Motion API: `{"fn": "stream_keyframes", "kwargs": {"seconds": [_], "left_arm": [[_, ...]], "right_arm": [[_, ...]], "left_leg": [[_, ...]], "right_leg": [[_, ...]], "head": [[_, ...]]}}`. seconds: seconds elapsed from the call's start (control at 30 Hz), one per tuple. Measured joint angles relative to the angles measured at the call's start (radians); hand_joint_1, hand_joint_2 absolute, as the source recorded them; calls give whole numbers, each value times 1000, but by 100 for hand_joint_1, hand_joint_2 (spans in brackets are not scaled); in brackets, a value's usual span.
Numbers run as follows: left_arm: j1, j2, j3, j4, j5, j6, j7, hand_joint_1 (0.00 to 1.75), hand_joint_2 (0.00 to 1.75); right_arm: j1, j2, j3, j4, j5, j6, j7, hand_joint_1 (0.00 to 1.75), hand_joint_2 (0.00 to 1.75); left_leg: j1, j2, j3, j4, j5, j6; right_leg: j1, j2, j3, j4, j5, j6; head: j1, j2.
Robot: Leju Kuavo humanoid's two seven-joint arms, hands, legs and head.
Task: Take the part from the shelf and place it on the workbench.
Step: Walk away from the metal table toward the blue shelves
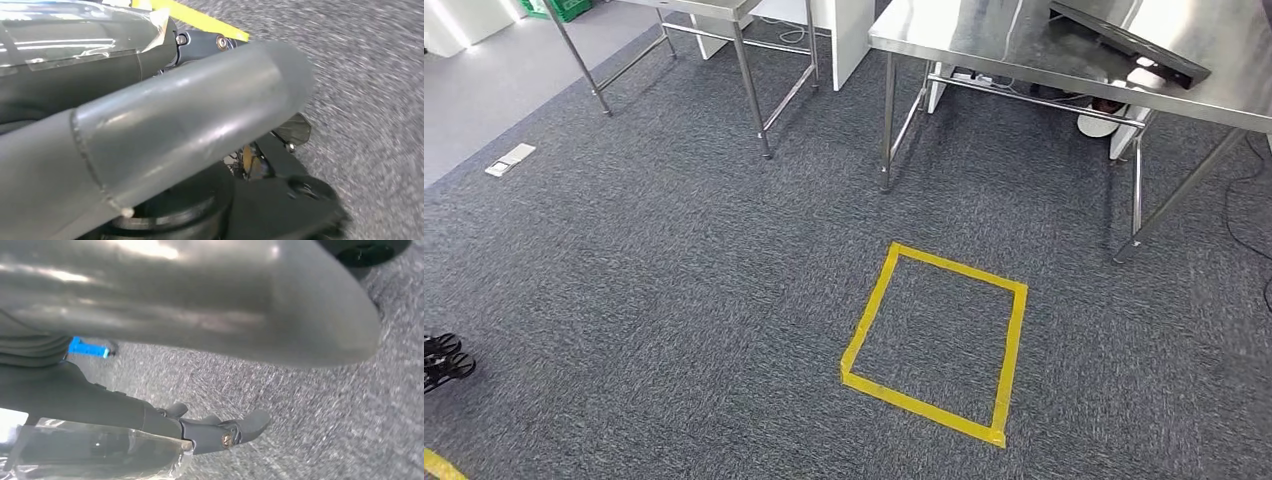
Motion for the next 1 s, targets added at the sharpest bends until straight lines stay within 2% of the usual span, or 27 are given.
{"fn": "stream_keyframes", "kwargs": {"seconds": [0.03,0.07,0.13,0.17,0.2,0.23,0.3,0.37,0.43,0.47,0.5,0.53,0.57,0.6,0.63,0.67,0.7,0.73,0.77,0.8,0.83,0.87,0.9,0.93,0.97,1.0], "left_arm": [[1,0,0,0,0,1,0,0,0],[2,1,0,0,0,2,0,0,0],[0,2,0,0,0,3,0,0,0],[-1,2,0,0,0,3,0,0,0],[-2,3,0,0,-1,3,1,0,0],[-3,2,0,0,-1,3,1,0,0],[-2,2,0,0,-2,3,3,0,0],[-2,2,0,0,-3,3,6,0,0],[-4,2,0,0,-2,5,10,0,0],[-4,2,0,0,-2,6,12,0,0],[-3,2,0,0,-1,8,14,0,0],[-2,2,0,0,2,10,16,0,0],[-1,1,0,0,4,14,17,0,0],[0,1,0,0,7,18,19,0,0],[0,0,0,0,9,22,19,0,0],[-1,-1,0,0,11,25,20,0,0],[-2,-2,0,0,14,28,20,0,0],[-2,-4,1,0,16,30,21,0,0],[-1,-5,1,0,18,31,21,0,0],[1,-5,1,0,20,33,21,0,0],[2,-5,1,0,20,34,22,0,0],[3,-5,1,0,21,34,22,0,0],[3,-5,1,0,20,33,22,0,0],[2,-5,1,0,20,31,22,0,0],[1,-5,1,0,19,28,23,0,0],[1,-5,1,0,18,26,25,0,0]], "right_arm": [[0,0,0,0,0,2,-1,0,0],[-1,0,0,0,0,3,-1,0,0],[-4,0,1,0,0,6,-2,0,0],[-5,0,1,0,0,11,-4,0,0],[-6,0,2,0,0,19,-7,0,0],[-6,0,2,0,1,30,-10,0,0],[-10,0,4,0,3,54,-17,0,0],[-11,0,8,0,8,75,-20,0,0],[-8,0,12,1,16,91,-21,0,0],[-5,-1,15,1,19,97,-21,0,0],[-3,-3,18,2,23,101,-21,0,0],[-2,-5,21,2,26,103,-21,0,0],[-1,-7,24,2,30,105,-21,0,0],[0,-8,27,2,34,107,-21,0,0],[-1,-10,29,2,38,108,-21,0,0],[-1,-11,32,2,42,111,-21,0,0],[-1,-13,35,3,46,113,-21,0,0],[-2,-14,38,3,51,115,-21,0,0],[-3,-16,42,3,54,117,-20,0,0],[-4,-16,46,3,57,118,-20,0,0],[-5,-17,49,3,59,119,-20,0,0],[-5,-17,52,3,60,120,-20,0,0],[-4,-18,54,3,61,123,-20,0,0],[-2,-19,55,3,62,126,-21,0,0],[1,-20,56,3,63,129,-21,0,0],[3,-21,56,3,63,132,-21,0,0]], "left_leg": [[2,4,7,-9,14,-2],[4,11,34,-59,43,-2],[5,46,117,-209,103,3],[3,59,146,-264,120,8],[1,67,159,-291,127,14],[-3,64,158,-295,127,20],[-6,45,155,-299,133,36],[-4,27,155,-307,145,54],[-5,5,149,-309,153,66],[-8,-8,145,-308,156,69],[-10,-21,142,-308,157,71],[-11,-35,140,-307,159,71],[-12,-49,139,-306,160,71],[-13,-63,139,-304,162,69],[-13,-75,138,-302,162,67],[-15,-87,137,-299,163,64],[-16,-97,134,-296,163,60],[-17,-107,131,-295,164,55],[-18,-116,127,-295,166,48],[-16,-123,123,-294,168,42],[-16,-115,116,-285,163,37],[-16,-93,101,-260,145,32],[-15,-65,79,-213,115,27],[-13,-33,47,-148,76,22],[-10,-15,13,-76,41,17],[-5,-6,-15,-17,19,11]], "right_leg": [[0,-12,-2,0,0,0],[0,-23,-3,0,-1,1],[4,-41,0,1,-4,5],[7,-49,3,2,-6,9],[11,-56,5,2,-7,13],[14,-62,7,2,-8,19],[14,-68,8,5,-10,32],[10,-30,-14,53,-41,37],[7,16,-78,184,-104,31],[7,25,-114,258,-132,30],[7,29,-141,310,-146,33],[7,32,-150,325,-144,39],[7,35,-137,296,-124,47],[7,43,-105,228,-92,53],[6,64,-67,146,-59,57],[6,82,-38,77,-32,54],[6,96,-20,33,-16,49],[8,102,-16,16,-11,42],[11,94,-17,16,-8,34],[7,84,-16,14,-5,26],[3,73,-14,12,0,17],[-2,60,-12,9,4,10],[-6,46,-11,7,7,3],[-3,32,-12,7,8,0],[-2,17,-13,7,8,-1],[-1,2,-15,7,8,-1]], "head": [[0,0],[0,0],[0,0],[1,0],[3,0],[4,0],[5,0],[7,0],[11,0],[12,0],[11,0],[12,0],[11,0],[11,0],[12,0],[12,0],[12,0],[11,0],[11,0],[11,0],[10,0],[8,0],[5,0],[2,0],[0,0],[0,0]]}}
